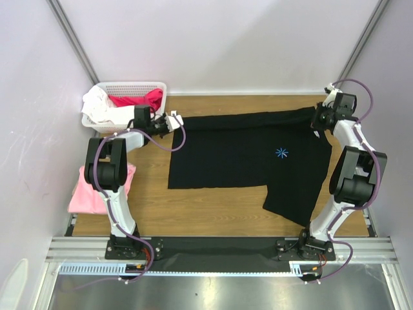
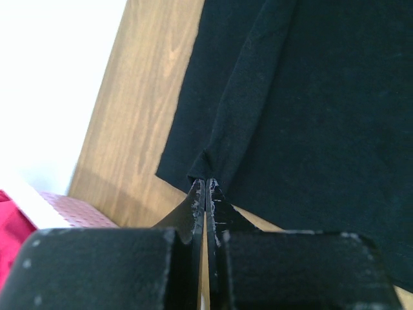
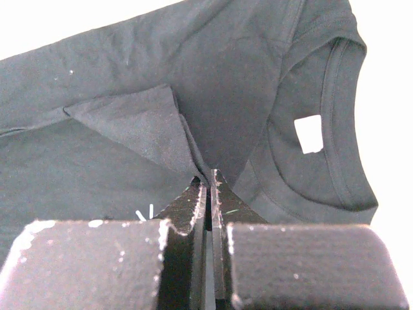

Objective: Fold and stack the t-shirts
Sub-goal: Fold the tshirt

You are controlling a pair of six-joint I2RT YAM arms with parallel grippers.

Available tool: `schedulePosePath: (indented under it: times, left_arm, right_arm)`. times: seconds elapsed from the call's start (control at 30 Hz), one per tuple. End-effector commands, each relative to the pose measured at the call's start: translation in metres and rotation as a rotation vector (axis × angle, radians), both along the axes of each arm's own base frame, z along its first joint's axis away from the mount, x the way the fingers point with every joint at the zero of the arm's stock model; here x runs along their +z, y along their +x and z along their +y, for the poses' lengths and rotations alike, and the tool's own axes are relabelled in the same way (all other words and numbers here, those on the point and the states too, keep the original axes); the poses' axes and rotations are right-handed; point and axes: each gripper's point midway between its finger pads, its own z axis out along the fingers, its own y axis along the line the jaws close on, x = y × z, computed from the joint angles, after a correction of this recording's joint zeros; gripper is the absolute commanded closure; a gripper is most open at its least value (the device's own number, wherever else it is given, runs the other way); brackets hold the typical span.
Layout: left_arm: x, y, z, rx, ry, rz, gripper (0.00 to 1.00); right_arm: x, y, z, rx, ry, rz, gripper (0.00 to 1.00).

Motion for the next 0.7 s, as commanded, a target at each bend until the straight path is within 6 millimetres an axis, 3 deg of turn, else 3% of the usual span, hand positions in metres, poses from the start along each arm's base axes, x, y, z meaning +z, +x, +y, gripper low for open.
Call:
schedulePosePath:
  times: [0.0, 0.23, 0.37, 0.43, 0.47, 0.5, 0.57, 0.6, 0.67]
  left_arm:
    - [0.006, -0.008, 0.004, -0.015, 0.034, -0.012, 1.0]
    - [0.001, -0.009, 0.006, -0.004, 0.06, -0.009, 1.0]
    - [-0.001, -0.012, 0.005, -0.008, 0.064, 0.003, 0.99]
    - [-0.001, -0.015, 0.005, -0.014, 0.067, 0.005, 0.94]
    - [-0.002, -0.017, 0.003, -0.016, 0.068, 0.01, 0.9]
    - [-0.003, -0.019, 0.003, -0.02, 0.066, 0.019, 0.75]
    - [0.005, -0.023, -0.002, -0.042, 0.048, 0.014, 0.59]
    - [0.007, -0.025, -0.004, -0.052, 0.035, 0.017, 0.47]
    - [0.017, -0.032, -0.014, -0.083, -0.003, 0.007, 0.37]
  right_arm:
    - [0.019, -0.008, 0.0, 0.011, -0.016, -0.035, 1.0]
    - [-0.005, -0.019, -0.001, -0.003, -0.018, 0.033, 1.0]
    - [-0.009, -0.023, -0.002, -0.011, -0.019, 0.049, 1.0]
    - [-0.008, -0.023, -0.003, -0.015, -0.025, 0.051, 0.98]
    - [-0.008, -0.023, -0.003, -0.015, -0.025, 0.051, 0.95]
    - [-0.007, -0.023, -0.002, -0.008, -0.022, 0.05, 0.87]
    - [0.0, -0.021, -0.001, -0.002, -0.02, 0.036, 0.76]
    - [0.002, -0.022, 0.002, 0.013, -0.011, 0.034, 0.62]
    - [0.009, -0.019, 0.004, 0.029, -0.004, 0.022, 0.49]
